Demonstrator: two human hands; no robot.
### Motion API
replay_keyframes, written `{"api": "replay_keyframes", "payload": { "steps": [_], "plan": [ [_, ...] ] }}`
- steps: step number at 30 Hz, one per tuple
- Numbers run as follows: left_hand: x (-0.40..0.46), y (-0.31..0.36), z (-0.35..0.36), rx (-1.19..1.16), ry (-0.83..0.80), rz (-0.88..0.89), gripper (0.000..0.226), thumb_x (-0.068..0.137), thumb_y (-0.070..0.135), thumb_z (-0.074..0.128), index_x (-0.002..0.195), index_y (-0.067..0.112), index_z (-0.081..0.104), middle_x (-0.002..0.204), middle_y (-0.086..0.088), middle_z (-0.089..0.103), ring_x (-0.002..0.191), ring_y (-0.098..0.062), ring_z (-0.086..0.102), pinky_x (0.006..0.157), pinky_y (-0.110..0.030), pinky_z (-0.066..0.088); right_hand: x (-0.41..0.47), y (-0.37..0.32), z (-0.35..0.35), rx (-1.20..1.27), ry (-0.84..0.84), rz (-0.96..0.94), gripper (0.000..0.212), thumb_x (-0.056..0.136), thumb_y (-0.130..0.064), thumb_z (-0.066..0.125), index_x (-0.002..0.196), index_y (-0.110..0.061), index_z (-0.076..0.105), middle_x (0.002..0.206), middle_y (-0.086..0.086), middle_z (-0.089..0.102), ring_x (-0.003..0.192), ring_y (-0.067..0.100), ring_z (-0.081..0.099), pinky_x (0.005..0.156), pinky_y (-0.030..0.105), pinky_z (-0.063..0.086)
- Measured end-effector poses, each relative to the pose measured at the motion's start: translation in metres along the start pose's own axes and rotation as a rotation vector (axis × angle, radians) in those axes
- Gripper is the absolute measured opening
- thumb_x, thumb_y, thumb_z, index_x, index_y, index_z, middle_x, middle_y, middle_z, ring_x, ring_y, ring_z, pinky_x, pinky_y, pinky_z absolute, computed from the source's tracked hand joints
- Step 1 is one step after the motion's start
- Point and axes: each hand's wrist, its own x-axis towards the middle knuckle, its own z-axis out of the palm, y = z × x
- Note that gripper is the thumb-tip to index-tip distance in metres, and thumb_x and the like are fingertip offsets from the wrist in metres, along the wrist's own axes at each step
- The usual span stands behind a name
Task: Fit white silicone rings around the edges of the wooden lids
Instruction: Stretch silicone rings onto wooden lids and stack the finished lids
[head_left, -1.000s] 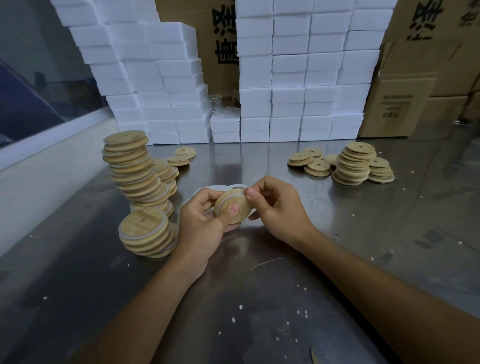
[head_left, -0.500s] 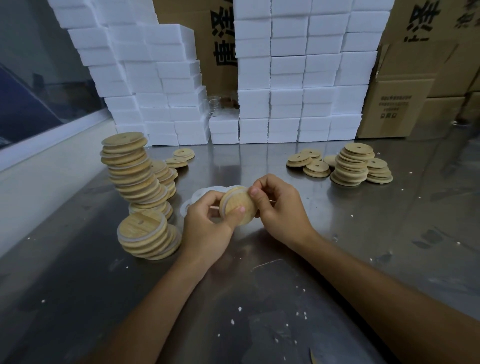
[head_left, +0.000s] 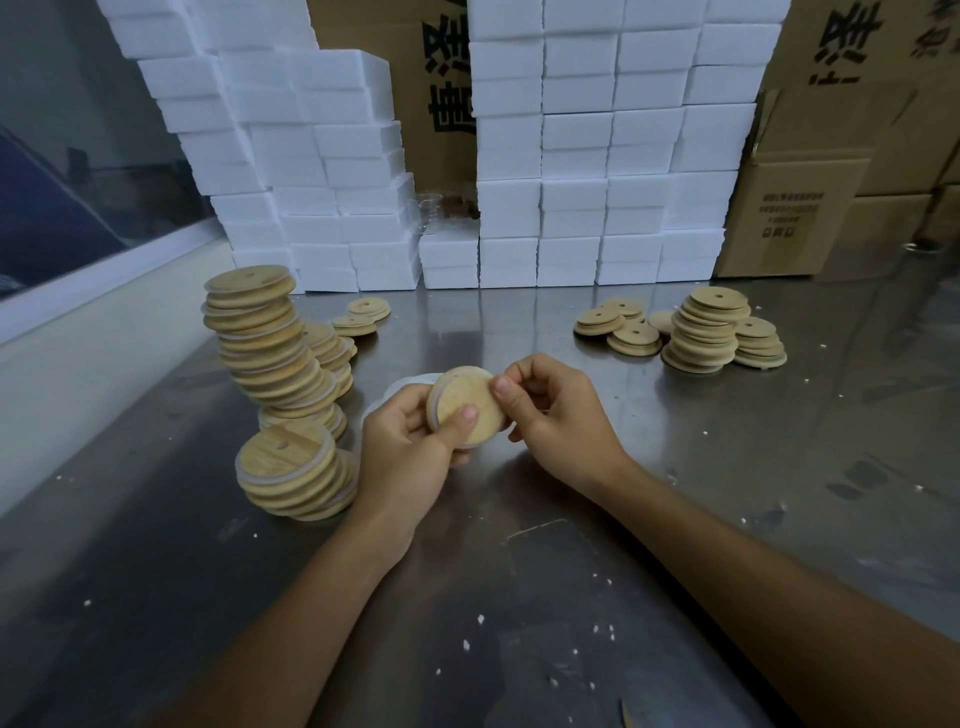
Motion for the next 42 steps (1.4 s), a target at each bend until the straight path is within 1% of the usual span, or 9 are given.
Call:
{"api": "replay_keyframes", "payload": {
  "steps": [3, 7, 12, 18, 26, 31, 34, 39, 42],
  "plan": [
    [0.000, 0.003, -0.002, -0.074, 0.030, -0.051, 0.011, 0.086, 0.004, 0.070, 0.094, 0.011, 0.067, 0.089, -0.007, 0.075, 0.084, -0.020, 0.072, 0.058, -0.022, 0.055, 0.000, -0.001, -0.001, 0.008, -0.029, 0.018, 0.019, 0.098, -0.016, 0.059, 0.091, 0.001, 0.063, 0.076, 0.012, 0.068, 0.064, 0.017, 0.065, 0.058, 0.023, 0.052],
    [-0.002, 0.007, -0.002, -0.133, 0.033, -0.096, 0.010, 0.085, 0.006, 0.070, 0.094, 0.008, 0.066, 0.091, -0.010, 0.076, 0.084, -0.021, 0.073, 0.059, -0.023, 0.056, 0.000, 0.002, 0.000, -0.008, -0.098, 0.059, 0.017, 0.099, -0.013, 0.056, 0.084, -0.008, 0.062, 0.071, 0.004, 0.067, 0.062, 0.013, 0.064, 0.057, 0.016, 0.047],
    [-0.004, 0.012, 0.002, -0.135, 0.013, -0.115, 0.008, 0.087, 0.007, 0.068, 0.095, 0.006, 0.066, 0.078, -0.006, 0.075, 0.067, -0.015, 0.071, 0.056, -0.024, 0.056, 0.000, 0.005, 0.000, -0.070, -0.084, 0.039, 0.021, 0.102, -0.016, 0.050, 0.082, -0.016, 0.056, 0.069, 0.001, 0.064, 0.063, 0.015, 0.064, 0.060, 0.025, 0.050],
    [-0.002, 0.014, 0.000, -0.237, 0.037, -0.197, 0.003, 0.091, 0.006, 0.063, 0.089, 0.006, 0.065, 0.094, -0.014, 0.073, 0.088, -0.026, 0.073, 0.064, -0.032, 0.057, 0.000, 0.002, 0.000, -0.060, -0.069, 0.035, 0.015, 0.100, -0.020, 0.054, 0.089, -0.011, 0.059, 0.076, 0.007, 0.066, 0.062, 0.015, 0.065, 0.059, 0.026, 0.051],
    [-0.002, 0.015, -0.003, -0.323, 0.039, -0.233, 0.007, 0.089, 0.003, 0.063, 0.096, 0.001, 0.062, 0.099, -0.018, 0.074, 0.091, -0.026, 0.073, 0.073, -0.032, 0.061, -0.001, -0.002, 0.000, -0.083, -0.105, 0.048, 0.014, 0.096, -0.019, 0.062, 0.087, -0.008, 0.064, 0.081, 0.005, 0.067, 0.060, 0.018, 0.065, 0.060, 0.034, 0.053],
    [-0.004, 0.017, -0.001, -0.267, 0.000, -0.234, 0.015, 0.089, 0.004, 0.065, 0.103, -0.001, 0.062, 0.097, -0.019, 0.074, 0.084, -0.027, 0.074, 0.071, -0.032, 0.061, -0.001, -0.002, 0.000, -0.045, -0.100, 0.091, 0.017, 0.099, -0.019, 0.056, 0.083, -0.014, 0.058, 0.065, -0.009, 0.059, 0.054, 0.010, 0.058, 0.053, 0.024, 0.047],
    [-0.004, 0.017, 0.000, -0.217, -0.006, -0.228, 0.019, 0.089, 0.005, 0.066, 0.106, -0.001, 0.062, 0.094, -0.018, 0.073, 0.074, -0.026, 0.072, 0.067, -0.033, 0.060, -0.001, -0.002, 0.000, -0.020, -0.056, 0.114, 0.017, 0.099, -0.020, 0.054, 0.085, -0.012, 0.057, 0.061, -0.006, 0.056, 0.054, 0.010, 0.056, 0.053, 0.025, 0.047],
    [-0.002, 0.014, -0.002, -0.177, -0.002, -0.197, 0.015, 0.089, -0.006, 0.058, 0.095, 0.008, 0.061, 0.076, -0.012, 0.070, 0.061, -0.023, 0.066, 0.062, -0.036, 0.058, 0.010, -0.021, 0.001, 0.095, 0.112, 0.171, 0.023, 0.099, -0.017, 0.053, 0.076, -0.016, 0.051, 0.061, -0.009, 0.046, 0.056, 0.009, 0.042, 0.057, 0.027, 0.035],
    [-0.003, 0.006, 0.001, 0.020, -0.013, -0.136, 0.018, 0.089, -0.007, 0.057, 0.092, 0.009, 0.062, 0.073, -0.011, 0.067, 0.061, -0.018, 0.066, 0.063, -0.035, 0.059, 0.013, -0.044, 0.004, 0.208, 0.118, 0.205, 0.025, 0.098, -0.017, 0.055, 0.073, -0.014, 0.050, 0.058, -0.007, 0.043, 0.051, 0.007, 0.039, 0.054, 0.026, 0.035]
  ]
}}
